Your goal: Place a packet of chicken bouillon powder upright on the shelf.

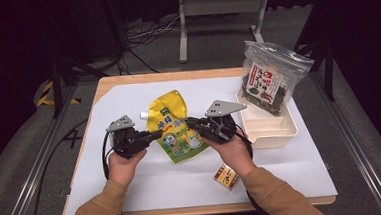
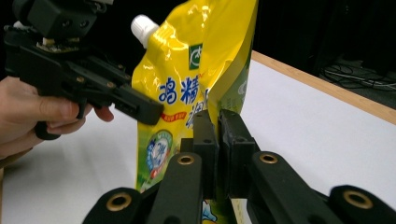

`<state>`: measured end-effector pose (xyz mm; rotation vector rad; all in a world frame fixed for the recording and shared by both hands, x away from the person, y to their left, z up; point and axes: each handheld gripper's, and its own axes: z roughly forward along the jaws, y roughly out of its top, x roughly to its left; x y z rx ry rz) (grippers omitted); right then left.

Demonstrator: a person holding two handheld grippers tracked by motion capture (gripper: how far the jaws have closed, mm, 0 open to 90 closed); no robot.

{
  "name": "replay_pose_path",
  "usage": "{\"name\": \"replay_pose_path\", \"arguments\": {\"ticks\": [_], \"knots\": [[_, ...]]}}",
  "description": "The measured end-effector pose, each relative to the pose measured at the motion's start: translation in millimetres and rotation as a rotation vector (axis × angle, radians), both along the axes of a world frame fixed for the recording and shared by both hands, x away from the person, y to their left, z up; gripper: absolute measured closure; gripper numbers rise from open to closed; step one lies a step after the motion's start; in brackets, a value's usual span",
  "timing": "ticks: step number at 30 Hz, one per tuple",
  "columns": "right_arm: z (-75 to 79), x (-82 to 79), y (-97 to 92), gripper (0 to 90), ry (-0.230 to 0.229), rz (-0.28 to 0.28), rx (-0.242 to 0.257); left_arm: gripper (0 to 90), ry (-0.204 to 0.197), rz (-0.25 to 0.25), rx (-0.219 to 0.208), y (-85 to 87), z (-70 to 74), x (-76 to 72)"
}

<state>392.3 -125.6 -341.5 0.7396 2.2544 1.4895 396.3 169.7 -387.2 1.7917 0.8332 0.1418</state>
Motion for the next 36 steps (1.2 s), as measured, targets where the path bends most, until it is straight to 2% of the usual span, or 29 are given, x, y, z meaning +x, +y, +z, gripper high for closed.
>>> {"name": "replay_pose_path", "arguments": {"ticks": [1, 4, 8, 10, 14, 15, 16, 17, 18, 19, 20, 23, 24, 27, 30, 31, 32, 34, 36], "knots": [[0.1, -1.2, 0.6, 86.0, -0.01, 0.006, -0.005, 85.5, -0.005, 0.008, -0.003, 1.2, 1.6, -1.4], [-0.4, -3.4, 2.4, 85.8, -0.027, 0.017, -0.024, 86.5, -0.071, 0.027, 0.016, 4.5, 7.6, -5.2], [-0.8, -4.6, 3.0, 85.3, -0.034, 0.028, -0.039, 86.7, -0.102, 0.032, 0.038, 4.5, 10.2, -8.6], [-1.1, -4.4, 2.1, 84.6, -0.03, 0.039, -0.051, 86.9, -0.127, 0.021, 0.05, 4.6, 11.6, -9.9], [0.2, -2.5, -2.6, 82.5, -0.011, 0.065, -0.062, 87.0, -0.199, -0.008, 0.107, 3.3, 18.7, -16.2], [1.0, -1.2, -3.8, 81.2, 0.002, 0.079, -0.067, 87.0, -0.242, -0.03, 0.135, 3.1, 21.7, -19.1], [1.0, -1.2, -3.8, 81.2, 0.002, 0.079, -0.067, 87.1, -0.242, -0.03, 0.135, 3.1, 21.7, -19.1], [2.6, 0.6, -5.5, 81.2, 0.023, 0.106, -0.081, 87.1, -0.242, -0.03, 0.135, 3.1, 21.7, -19.1], [2.6, 0.6, -5.5, 78.3, 0.023, 0.106, -0.081, 87.1, -0.251, -0.04, 0.14, 1.8, 22.5, -20.7], [3.3, 1.0, -5.8, 77.8, 0.031, 0.114, -0.093, 87.1, -0.269, -0.054, 0.16, 0.3, 23.7, -22.2], [4.0, 0.5, -5.9, 76.8, 0.028, 0.114, -0.116, 87.1, -0.277, -0.066, 0.161, -0.6, 24.0, -22.7], [5.0, 1.2, -6.6, 72.5, 0.033, 0.121, -0.138, 87.1, -0.285, -0.113, 0.166, -2.3, 24.1, -23.5], [5.6, 2.0, -7.3, 69.5, 0.037, 0.125, -0.142, 87.1, -0.289, -0.127, 0.182, -4.2, 24.2, -24.3], [7.2, 4.0, -8.1, 69.6, 0.065, 0.138, -0.151, 87.1, -0.284, -0.137, 0.19, -6.4, 23.7, -24.7], [9.5, 3.6, -9.5, 73.2, 0.073, 0.159, -0.177, 87.1, -0.277, -0.141, 0.183, -5.5, 24.0, -23.7], [10.0, 3.2, -9.7, 76.6, 0.077, 0.164, -0.183, 87.0, -0.279, -0.136, 0.183, -5.5, 23.9, -23.5], [11.4, 2.2, -9.9, 81.5, 0.087, 0.195, -0.195, 87.0, -0.273, -0.135, 0.171, -5.3, 23.7, -23.3], [13.5, -1.9, -9.6, 85.0, 0.064, 0.211, -0.211, 86.8, -0.279, -0.136, 0.16, -5.2, 24.5, -23.2], [16.1, -5.0, -9.8, 87.4, 0.05, 0.203, -0.219, 86.5, -0.277, -0.132, 0.155, -6.0, 24.8, -23.7]]}}
